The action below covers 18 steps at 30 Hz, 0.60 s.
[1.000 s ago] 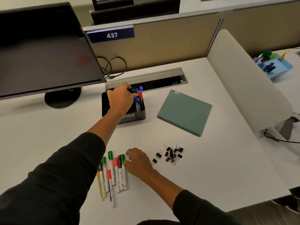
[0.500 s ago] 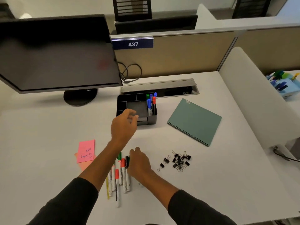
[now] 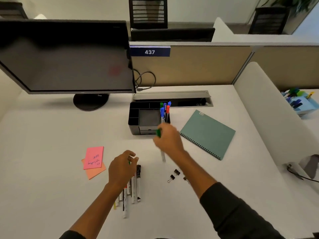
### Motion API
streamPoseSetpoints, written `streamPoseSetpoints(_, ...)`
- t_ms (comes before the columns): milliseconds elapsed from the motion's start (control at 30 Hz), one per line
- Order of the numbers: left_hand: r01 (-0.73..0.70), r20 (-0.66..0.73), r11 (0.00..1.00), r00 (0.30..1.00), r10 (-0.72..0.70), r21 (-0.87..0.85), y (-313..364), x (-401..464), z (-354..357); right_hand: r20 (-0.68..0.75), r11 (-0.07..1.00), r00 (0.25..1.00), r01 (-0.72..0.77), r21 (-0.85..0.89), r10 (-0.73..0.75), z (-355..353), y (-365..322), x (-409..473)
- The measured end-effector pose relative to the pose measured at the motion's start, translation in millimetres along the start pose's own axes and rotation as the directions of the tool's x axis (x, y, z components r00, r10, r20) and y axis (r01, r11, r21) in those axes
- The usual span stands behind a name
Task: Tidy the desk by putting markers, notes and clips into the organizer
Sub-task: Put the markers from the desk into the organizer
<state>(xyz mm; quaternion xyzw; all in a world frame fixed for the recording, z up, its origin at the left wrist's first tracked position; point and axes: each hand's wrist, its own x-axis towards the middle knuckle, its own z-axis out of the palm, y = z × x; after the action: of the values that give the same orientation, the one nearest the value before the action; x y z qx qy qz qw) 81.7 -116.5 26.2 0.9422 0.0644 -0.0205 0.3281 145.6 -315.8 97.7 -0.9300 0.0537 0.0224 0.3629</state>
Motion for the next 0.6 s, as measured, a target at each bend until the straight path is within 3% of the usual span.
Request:
streamPoseSetpoints(133,0.02,0.051,0.999,0.998,-0.022,0.049,-7.5,-5.4,3.4,-0.274,0.988,0.96,0.093,0.127,-0.055,-60.1,-12.7,46.2)
streamPoseSetpoints(233,0.022,0.081,0.997,0.996,-0.028,0.075,-7.6,-6.1,8.7,-0.368,0.982,0.927,0.131,0.137,-0.073,-75.5,-11.4,70.9)
streamPoseSetpoints(600,-0.076,0.218,0.924,0.976,-0.009,0.375,0.1,-0.9,28.0,-0.215,0.997,0.976,0.049,0.067,-0.033,-33.6,18.3,101.4)
